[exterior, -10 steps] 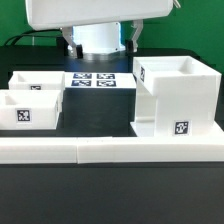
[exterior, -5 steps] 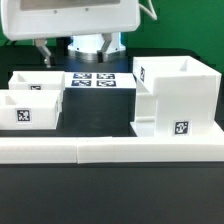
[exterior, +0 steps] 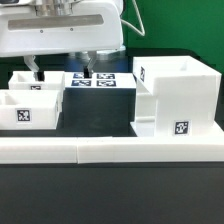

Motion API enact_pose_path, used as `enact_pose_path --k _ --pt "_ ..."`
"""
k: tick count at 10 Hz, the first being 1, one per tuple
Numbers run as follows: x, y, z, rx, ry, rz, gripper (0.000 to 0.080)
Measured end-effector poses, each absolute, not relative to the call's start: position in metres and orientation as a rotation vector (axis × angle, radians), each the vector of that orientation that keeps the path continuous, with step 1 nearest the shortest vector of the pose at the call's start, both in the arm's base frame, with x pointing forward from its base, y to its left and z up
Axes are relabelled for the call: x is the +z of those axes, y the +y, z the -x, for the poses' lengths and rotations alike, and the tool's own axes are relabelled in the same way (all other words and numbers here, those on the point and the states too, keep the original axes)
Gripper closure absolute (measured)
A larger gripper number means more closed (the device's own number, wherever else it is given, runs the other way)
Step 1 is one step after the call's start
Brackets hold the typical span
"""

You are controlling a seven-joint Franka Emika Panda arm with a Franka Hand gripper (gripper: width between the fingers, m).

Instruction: Assemble drawer

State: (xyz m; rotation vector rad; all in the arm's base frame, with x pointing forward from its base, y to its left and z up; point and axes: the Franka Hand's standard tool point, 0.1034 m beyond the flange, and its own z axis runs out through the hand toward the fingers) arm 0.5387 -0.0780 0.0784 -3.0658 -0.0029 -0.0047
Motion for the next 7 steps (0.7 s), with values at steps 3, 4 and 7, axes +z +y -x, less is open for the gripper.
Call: enact_pose_path --k 3,4,7 --pt "0.067 -0.089 -0.532 -0.006 -0.036 3.076 0.0151" --pt "0.051 -0.097 -0.522 -0.025 -0.038 3.098 0.0151" --pt "0.027 -0.099 -0.509 -0.019 -0.042 3.121 0.0151"
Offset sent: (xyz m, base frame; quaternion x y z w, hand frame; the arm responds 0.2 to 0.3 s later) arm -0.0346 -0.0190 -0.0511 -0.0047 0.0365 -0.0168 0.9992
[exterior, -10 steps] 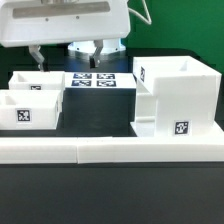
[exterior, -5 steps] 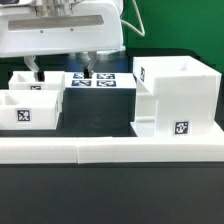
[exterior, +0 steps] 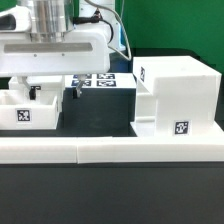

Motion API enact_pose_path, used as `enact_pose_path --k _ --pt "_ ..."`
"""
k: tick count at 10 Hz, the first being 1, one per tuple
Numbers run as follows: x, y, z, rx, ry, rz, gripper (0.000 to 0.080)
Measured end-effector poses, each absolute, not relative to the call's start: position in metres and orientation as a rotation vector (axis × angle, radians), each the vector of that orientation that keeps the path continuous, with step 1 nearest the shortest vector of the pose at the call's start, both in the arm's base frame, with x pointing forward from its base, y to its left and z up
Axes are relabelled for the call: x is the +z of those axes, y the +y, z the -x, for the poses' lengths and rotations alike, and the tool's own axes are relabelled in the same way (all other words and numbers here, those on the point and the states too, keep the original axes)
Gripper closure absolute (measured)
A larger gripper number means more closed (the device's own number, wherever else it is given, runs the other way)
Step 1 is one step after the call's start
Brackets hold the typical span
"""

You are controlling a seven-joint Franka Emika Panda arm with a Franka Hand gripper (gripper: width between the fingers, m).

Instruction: Assemble drawer

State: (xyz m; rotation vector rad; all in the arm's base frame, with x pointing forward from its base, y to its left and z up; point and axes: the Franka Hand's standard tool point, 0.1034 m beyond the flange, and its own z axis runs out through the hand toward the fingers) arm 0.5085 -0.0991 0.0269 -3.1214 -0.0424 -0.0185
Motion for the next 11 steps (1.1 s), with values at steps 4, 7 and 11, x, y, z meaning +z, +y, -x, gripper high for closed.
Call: enact_pose_path --k 4,7,11 --pt "0.007 -0.098 -0.504 -0.010 -0.053 3.137 0.0151" --pt "0.006 -0.098 -0.504 -0.014 -0.054 3.139 0.0178" --pt "0.006 -0.098 -0.504 -0.014 -0.054 3.139 0.0676"
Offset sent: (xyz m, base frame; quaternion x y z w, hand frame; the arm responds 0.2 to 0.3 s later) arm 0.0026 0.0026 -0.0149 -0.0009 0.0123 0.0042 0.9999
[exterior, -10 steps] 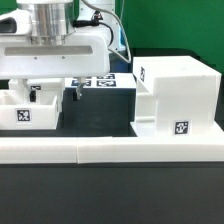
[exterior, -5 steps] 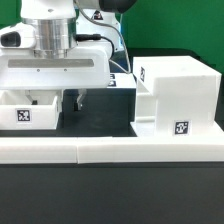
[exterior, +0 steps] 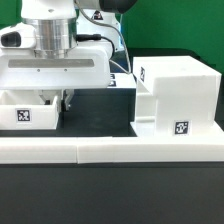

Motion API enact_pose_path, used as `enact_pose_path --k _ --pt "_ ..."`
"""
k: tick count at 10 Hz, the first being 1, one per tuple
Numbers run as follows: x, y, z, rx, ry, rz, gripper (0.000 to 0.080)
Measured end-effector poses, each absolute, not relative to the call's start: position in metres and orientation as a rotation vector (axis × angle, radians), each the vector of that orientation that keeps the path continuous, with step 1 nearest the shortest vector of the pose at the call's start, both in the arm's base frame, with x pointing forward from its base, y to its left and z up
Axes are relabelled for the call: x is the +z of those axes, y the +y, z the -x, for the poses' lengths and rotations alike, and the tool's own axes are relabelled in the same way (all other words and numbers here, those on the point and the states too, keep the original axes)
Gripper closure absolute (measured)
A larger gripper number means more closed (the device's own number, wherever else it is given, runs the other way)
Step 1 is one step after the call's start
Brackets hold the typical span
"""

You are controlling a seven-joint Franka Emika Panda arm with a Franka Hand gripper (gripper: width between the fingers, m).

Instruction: Assemble drawer

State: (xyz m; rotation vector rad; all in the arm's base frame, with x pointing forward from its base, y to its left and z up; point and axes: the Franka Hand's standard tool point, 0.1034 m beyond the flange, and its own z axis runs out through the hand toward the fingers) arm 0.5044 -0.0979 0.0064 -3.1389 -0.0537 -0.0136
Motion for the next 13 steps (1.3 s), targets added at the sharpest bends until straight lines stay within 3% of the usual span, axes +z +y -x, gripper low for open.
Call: enact_pose_path --k 1,8,13 --pt "0.006 -0.098 -0.504 -0.014 -0.054 3.139 0.0758" --pt "0.007 -0.095 -0.505 -0.007 -0.075 3.139 0.0758" --pt "0.018 -0.061 -0.510 0.011 -0.209 3.125 0.0758"
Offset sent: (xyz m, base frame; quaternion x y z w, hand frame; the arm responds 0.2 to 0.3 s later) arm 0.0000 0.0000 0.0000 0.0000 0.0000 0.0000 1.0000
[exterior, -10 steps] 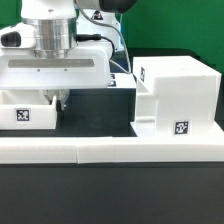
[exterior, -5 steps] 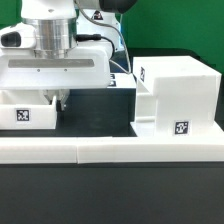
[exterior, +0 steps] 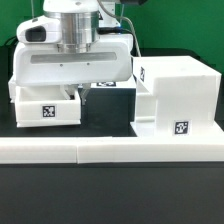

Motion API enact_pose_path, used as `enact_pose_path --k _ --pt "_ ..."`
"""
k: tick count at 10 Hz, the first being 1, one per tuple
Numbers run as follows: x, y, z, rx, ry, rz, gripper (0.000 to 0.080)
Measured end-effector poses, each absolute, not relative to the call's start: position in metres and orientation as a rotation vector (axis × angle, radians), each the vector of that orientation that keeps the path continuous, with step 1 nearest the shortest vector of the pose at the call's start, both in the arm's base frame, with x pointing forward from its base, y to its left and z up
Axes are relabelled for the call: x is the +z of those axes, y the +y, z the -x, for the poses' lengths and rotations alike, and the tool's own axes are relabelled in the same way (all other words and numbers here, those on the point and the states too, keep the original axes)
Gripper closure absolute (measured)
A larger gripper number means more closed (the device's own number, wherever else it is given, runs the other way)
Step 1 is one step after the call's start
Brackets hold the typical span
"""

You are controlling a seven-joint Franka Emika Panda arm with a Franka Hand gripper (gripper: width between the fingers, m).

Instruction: Assemble drawer

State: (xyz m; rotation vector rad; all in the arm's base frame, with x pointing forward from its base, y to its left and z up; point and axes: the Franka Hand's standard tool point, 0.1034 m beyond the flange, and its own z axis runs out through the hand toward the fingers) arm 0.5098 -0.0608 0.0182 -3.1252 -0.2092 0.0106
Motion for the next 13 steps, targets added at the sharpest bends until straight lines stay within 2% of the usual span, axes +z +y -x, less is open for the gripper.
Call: enact_pose_path --k 1,5,7,13 --pt "0.018 -0.061 -0.510 0.012 -0.208 3.125 0.0758" --pt "0.016 -0.056 -0.504 0.040 -0.828 3.026 0.0758" --pt "0.017 -0.048 -0.509 0.039 -1.078 2.950 0.0758" --pt "0.020 -0.054 -0.515 0.083 -1.683 2.671 0.0757"
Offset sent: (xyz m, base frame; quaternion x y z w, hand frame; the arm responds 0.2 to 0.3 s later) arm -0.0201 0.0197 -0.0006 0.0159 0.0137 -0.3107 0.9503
